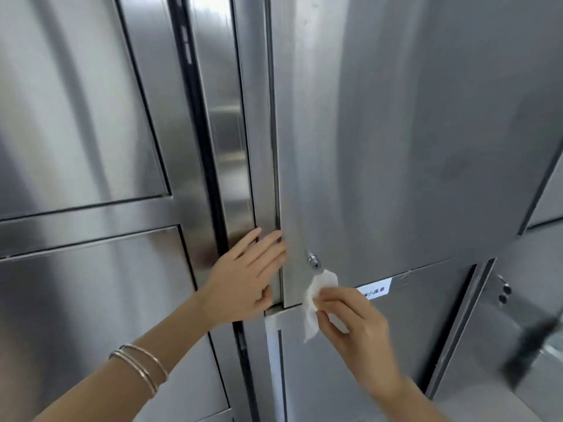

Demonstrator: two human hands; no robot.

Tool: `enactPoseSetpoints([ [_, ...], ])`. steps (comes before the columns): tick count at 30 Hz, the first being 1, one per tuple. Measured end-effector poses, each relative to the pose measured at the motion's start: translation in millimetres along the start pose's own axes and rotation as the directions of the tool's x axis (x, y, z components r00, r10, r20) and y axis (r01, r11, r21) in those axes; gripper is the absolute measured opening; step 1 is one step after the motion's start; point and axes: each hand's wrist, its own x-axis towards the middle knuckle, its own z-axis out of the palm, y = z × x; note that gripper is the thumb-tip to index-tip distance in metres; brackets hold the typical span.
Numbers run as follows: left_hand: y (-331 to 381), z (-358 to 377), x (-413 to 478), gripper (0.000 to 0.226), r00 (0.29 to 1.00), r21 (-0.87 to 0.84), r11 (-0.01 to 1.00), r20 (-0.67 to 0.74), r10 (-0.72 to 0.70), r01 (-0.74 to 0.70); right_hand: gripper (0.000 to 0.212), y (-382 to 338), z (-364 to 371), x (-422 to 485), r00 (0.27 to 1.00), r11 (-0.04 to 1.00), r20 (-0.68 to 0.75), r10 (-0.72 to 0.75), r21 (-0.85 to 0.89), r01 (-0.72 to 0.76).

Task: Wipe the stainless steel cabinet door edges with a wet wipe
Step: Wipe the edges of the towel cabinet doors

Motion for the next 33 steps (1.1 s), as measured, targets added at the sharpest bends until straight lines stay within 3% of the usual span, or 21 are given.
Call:
enactPoseSetpoints([
  [6,3,-61,120,0.046,0.970,-0.099,0.994,-0.241,0.025,-0.050,0.004,31,-111,67,0.995,0.976,-0.051,-0.081,-0.208,0.069],
  [16,47,-115,315,0.040,0.933,-0.058,0.994,-0.355,0.063,-0.089,0.002,140,-284,128,0.984,0.815,-0.100,-0.149,-0.576,0.065],
  [19,68,-121,370,0.041,0.924,-0.045,0.996,-0.380,0.052,-0.074,0.012,177,-332,150,0.975,0.799,-0.120,-0.187,-0.596,0.079],
  [25,98,-119,471,0.049,0.947,0.016,1.000,-0.322,0.007,-0.002,0.010,260,-400,200,0.966,0.799,-0.090,-0.241,-0.584,0.145],
  [33,116,-109,574,0.050,0.970,0.092,0.991,-0.235,-0.068,0.092,0.013,356,-441,268,0.971,0.820,-0.035,-0.236,-0.544,0.180],
])
